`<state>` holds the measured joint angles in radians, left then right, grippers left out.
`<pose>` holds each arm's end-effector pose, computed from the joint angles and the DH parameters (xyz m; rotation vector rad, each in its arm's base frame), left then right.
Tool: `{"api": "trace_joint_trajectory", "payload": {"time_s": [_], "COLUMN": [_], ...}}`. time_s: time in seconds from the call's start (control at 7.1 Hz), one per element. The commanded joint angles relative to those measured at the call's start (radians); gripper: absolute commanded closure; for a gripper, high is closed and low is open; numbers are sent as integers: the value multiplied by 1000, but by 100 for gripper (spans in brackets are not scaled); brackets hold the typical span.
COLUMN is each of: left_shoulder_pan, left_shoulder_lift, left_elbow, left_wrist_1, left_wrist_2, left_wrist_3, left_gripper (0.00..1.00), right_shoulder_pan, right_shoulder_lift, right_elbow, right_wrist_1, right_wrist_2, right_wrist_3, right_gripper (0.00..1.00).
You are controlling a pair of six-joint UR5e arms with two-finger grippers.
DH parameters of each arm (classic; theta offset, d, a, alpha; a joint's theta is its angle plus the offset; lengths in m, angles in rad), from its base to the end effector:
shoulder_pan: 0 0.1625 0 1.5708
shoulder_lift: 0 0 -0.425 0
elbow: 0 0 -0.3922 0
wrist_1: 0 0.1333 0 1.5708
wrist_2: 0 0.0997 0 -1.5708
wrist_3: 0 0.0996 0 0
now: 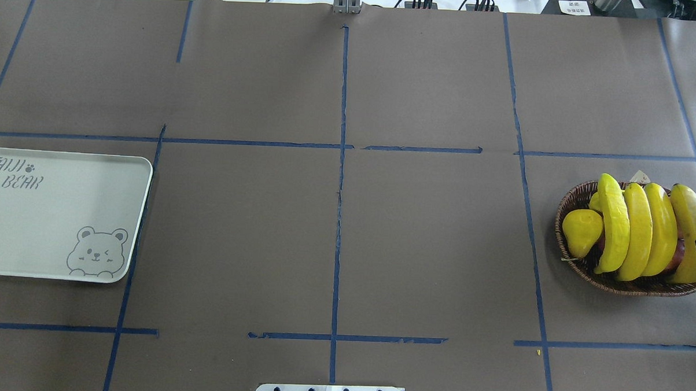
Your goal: Transfer all bananas from basket to plate
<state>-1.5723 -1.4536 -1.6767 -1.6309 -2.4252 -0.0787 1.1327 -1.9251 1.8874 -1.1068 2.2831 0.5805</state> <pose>-0.0589 -0.4452 0.6495 0.0128 0.8555 -0.0544 -0.0937 -0.3607 0.6033 0.0143 -0.8104 -0.0173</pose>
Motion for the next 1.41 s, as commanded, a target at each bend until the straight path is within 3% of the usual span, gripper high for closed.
{"api": "trace_joint_trajectory", "payload": {"time_s": [0.0,0.14,0.56,0.7,1.13,1.27], "left_shoulder_pan": [0,0,0,0,0,0], "left_shoulder_lift": [-1,-1,-1,-1,-1,-1], "left_elbow": [-2,-2,-6,-9,-9,-8], "left_wrist_1": [-1,0,0,0,0,0], "left_wrist_2": [0,0,0,0,-6,-6], "left_wrist_3": [0,0,0,-1,-1,-1], "left_gripper": [0,0,0,0,0,0], "right_shoulder_pan": [-50,-50,-47,-44,108,174], "right_shoulder_lift": [1,3,8,9,-5,-12], "right_elbow": [-19,-19,-22,-13,41,44], "right_wrist_1": [2,5,10,10,-1,-2], "right_wrist_2": [-23,-22,-22,-19,2,54], "right_wrist_3": [2,2,-4,-7,-59,-101], "right_gripper": [2,7,79,97,100,100]}}
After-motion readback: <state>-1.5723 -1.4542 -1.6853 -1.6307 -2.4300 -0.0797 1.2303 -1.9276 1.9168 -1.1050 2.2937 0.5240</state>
